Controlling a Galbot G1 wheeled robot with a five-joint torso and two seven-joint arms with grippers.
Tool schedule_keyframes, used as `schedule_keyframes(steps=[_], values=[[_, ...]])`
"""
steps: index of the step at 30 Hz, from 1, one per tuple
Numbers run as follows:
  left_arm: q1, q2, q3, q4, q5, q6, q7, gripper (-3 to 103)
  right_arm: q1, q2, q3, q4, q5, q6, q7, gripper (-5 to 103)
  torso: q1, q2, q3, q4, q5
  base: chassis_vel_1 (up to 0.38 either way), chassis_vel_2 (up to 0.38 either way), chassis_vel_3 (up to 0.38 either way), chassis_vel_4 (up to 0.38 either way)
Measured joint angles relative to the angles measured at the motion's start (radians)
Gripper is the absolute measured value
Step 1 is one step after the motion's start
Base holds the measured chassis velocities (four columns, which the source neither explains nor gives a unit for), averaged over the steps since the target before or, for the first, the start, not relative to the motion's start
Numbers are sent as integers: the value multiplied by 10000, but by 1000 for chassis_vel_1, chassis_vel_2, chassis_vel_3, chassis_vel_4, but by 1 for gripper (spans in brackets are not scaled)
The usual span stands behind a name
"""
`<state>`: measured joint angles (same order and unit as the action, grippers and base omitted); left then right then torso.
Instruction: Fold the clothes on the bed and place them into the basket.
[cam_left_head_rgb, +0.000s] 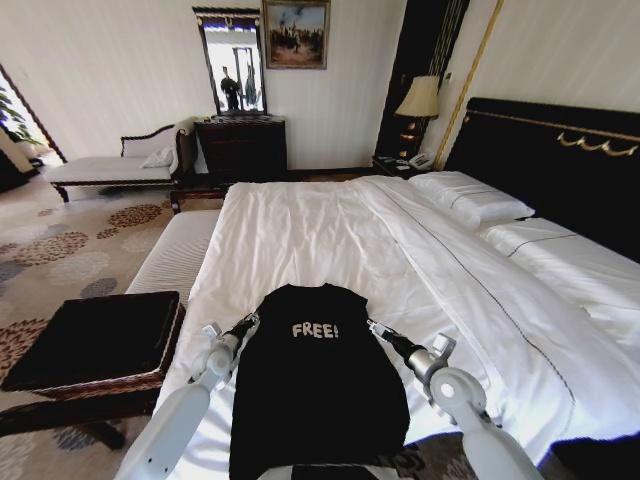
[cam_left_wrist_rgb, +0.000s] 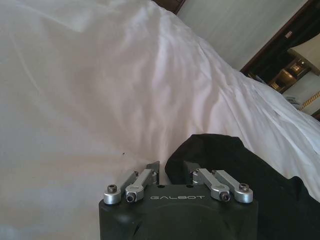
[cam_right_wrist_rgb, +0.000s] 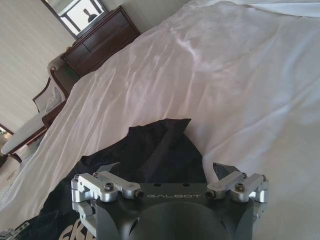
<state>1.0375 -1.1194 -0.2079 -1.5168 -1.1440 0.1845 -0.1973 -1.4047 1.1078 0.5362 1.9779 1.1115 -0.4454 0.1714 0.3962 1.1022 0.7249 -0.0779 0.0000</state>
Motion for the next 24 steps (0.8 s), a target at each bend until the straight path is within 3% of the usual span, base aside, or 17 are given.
schedule_keyframes(steps=[5,7,10,18,24], values=[[-128,-117,115,183,4,3,12,18,81,-41,-17,17,72,0,88,100,0,0,0,1,-1,0,0,0,0],[-217,-192,113,263,4,3,-84,7,128,-93,-41,3,104,-1,109,100,0,0,0,0,-1,0,0,0,0],[-319,-210,98,362,55,-9,-187,1,179,-110,-95,-70,109,-3,126,100,0,0,0,1,0,0,0,0,0],[-650,70,100,356,522,-55,-331,0,389,-115,-201,-232,-47,-3,145,100,0,0,0,-1,-1,0,0,0,0],[-808,424,207,186,991,-60,-309,0,1154,-373,-385,-802,429,-16,194,100,0,0,0,1,-1,0,0,0,0]])
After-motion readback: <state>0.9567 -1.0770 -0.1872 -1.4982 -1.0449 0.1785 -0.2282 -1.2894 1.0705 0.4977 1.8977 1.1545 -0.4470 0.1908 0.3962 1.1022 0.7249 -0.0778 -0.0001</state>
